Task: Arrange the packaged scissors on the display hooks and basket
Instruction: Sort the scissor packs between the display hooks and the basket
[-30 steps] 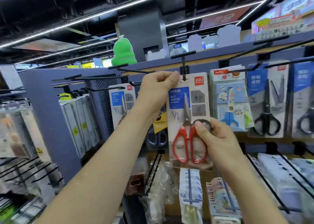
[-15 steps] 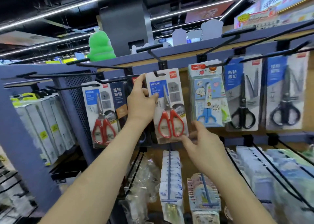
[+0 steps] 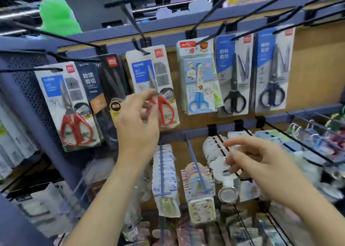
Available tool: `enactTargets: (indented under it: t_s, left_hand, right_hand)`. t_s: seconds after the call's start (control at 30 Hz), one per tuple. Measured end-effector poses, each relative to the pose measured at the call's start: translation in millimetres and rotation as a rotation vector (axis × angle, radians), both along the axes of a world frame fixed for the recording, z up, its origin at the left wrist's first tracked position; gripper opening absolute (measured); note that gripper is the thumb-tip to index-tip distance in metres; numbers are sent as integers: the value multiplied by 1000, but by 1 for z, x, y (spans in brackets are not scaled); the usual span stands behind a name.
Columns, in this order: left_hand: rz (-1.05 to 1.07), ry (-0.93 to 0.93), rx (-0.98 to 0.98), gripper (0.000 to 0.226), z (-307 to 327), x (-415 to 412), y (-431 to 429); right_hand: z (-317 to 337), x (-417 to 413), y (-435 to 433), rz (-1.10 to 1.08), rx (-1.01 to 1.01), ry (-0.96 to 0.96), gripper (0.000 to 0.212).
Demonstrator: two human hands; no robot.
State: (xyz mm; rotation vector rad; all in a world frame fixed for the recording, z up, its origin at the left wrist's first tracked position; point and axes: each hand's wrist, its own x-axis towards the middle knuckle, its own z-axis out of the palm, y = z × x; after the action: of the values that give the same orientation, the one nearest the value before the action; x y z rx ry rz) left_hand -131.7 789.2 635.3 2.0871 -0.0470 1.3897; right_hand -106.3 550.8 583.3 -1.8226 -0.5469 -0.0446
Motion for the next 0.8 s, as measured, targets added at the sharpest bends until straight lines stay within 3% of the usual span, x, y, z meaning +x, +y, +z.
enactTargets:
  t_s: [0.17, 0.33, 0.5, 0.6, 0.8]
  left_hand:
    - [-445, 258, -35, 17, -66, -32, -52]
    - [-718, 439, 167, 18, -138, -46, -104]
    - [-914, 568, 381, 16, -216, -57, -166]
    - [-971, 703, 485, 19, -259, -65, -209]
    - [-1059, 989, 645, 26, -333, -77, -312]
  right_hand:
    - [-14, -44, -40, -107, -207, 6, 15]
    - [-72, -99, -98, -320, -532, 44, 11]
    - [-144, -172, -173, -528, -794, 257, 13]
    - [-185, -220, -221, -680, -813, 448, 20]
    - [-263, -305, -323, -966, -658, 720, 39]
